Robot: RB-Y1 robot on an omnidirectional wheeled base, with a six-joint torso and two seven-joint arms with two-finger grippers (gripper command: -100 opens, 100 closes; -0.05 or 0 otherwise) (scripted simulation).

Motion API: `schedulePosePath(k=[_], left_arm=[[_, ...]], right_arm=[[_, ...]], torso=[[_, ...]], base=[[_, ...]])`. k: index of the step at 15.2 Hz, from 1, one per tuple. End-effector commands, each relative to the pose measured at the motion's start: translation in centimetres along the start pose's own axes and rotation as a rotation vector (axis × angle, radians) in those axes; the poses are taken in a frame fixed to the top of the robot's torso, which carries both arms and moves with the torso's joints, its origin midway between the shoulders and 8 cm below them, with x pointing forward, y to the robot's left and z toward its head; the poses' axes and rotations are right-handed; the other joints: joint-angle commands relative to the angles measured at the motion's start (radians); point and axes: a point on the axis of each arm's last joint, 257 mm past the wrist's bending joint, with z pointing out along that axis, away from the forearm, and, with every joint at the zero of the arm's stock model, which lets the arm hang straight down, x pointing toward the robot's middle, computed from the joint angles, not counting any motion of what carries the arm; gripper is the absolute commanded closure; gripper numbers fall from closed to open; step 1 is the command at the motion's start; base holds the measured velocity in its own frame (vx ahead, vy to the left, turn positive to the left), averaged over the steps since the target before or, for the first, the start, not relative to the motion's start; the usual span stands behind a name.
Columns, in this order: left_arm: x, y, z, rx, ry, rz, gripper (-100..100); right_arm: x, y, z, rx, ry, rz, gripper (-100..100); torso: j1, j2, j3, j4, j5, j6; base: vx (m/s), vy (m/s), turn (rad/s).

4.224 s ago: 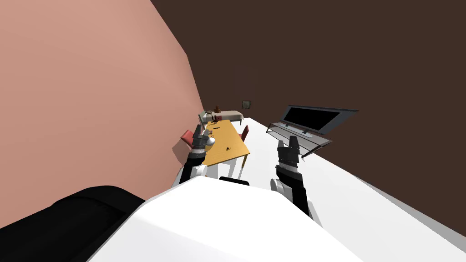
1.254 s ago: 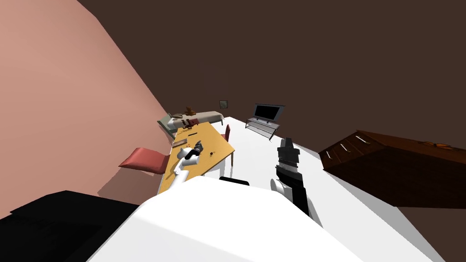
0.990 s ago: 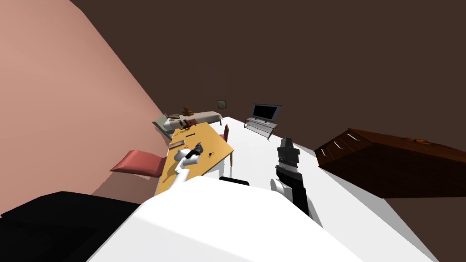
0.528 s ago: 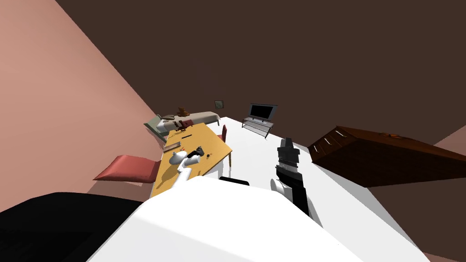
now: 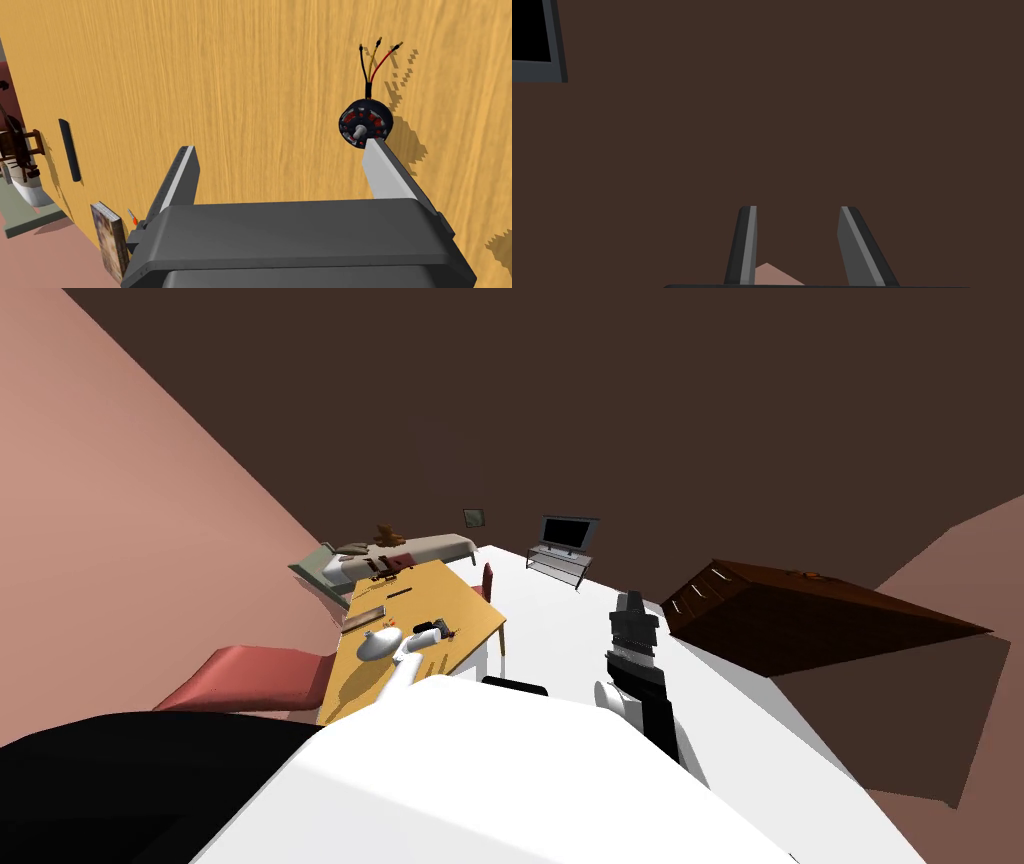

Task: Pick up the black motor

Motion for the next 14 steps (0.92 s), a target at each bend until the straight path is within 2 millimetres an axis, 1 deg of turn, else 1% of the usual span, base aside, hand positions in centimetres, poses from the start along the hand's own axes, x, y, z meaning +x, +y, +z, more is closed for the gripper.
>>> schedulePosePath(k=[1,3,4,5,6,7,8,9,11,12,14], left_arm=[[-0.6,1.2,0.3,-0.051,-0.019,-0.032,-100],[-1.2,2.2,0.6,-0.096,-0.036,-0.065,-100],[-1.8,3.1,0.9,-0.137,-0.052,-0.095,-100],[-1.8,3.1,0.9,-0.138,-0.052,-0.095,-100],[-2.3,3.8,1.0,-0.175,-0.067,-0.122,-100],[-2.3,3.9,1.0,-0.176,-0.068,-0.122,-100],[-2.8,4.5,1.1,-0.209,-0.082,-0.147,-100],[-2.8,4.5,1.1,-0.21,-0.083,-0.147,-100],[-3.7,5.5,1.2,-0.267,-0.109,-0.189,-100],[-3.7,5.5,1.2,-0.267,-0.109,-0.189,-100],[-4.3,6.1,1.1,-0.309,-0.131,-0.222,-100]], right_arm=[[0.0,0.0,0.0,0.0,0.0,0.0,0],[0.0,0.0,0.0,0.0,0.0,0.0,0],[0.0,0.0,0.0,0.0,0.0,0.0,0],[0.0,0.0,0.0,0.0,0.0,0.0,0],[0.0,0.0,0.0,0.0,0.0,0.0,0],[0.0,0.0,0.0,0.0,0.0,0.0,0],[0.0,0.0,0.0,0.0,0.0,0.0,0],[0.0,0.0,0.0,0.0,0.0,0.0,0],[0.0,0.0,0.0,0.0,0.0,0.0,0],[0.0,0.0,0.0,0.0,0.0,0.0,0],[0.0,0.0,0.0,0.0,0.0,0.0,0]], torso=[[0.0,0.0,0.0,0.0,0.0,0.0],[0.0,0.0,0.0,0.0,0.0,0.0],[0.0,0.0,0.0,0.0,0.0,0.0],[0.0,0.0,0.0,0.0,0.0,0.0],[0.0,0.0,0.0,0.0,0.0,0.0],[0.0,0.0,0.0,0.0,0.0,0.0],[0.0,0.0,0.0,0.0,0.0,0.0],[0.0,0.0,0.0,0.0,0.0,0.0],[0.0,0.0,0.0,0.0,0.0,0.0],[0.0,0.0,0.0,0.0,0.0,0.0],[0.0,0.0,0.0,0.0,0.0,0.0]], base=[[0.013,0.006,-0.098],[0.013,0.009,-0.101],[0.012,0.009,-0.083],[0.011,0.01,-0.066],[0.014,0.01,-0.078],[0.012,0.011,-0.058],[0.01,0.01,-0.072],[0.01,0.011,-0.063],[0.011,0.01,-0.072],[0.011,0.011,-0.064],[0.011,0.013,-0.055]])
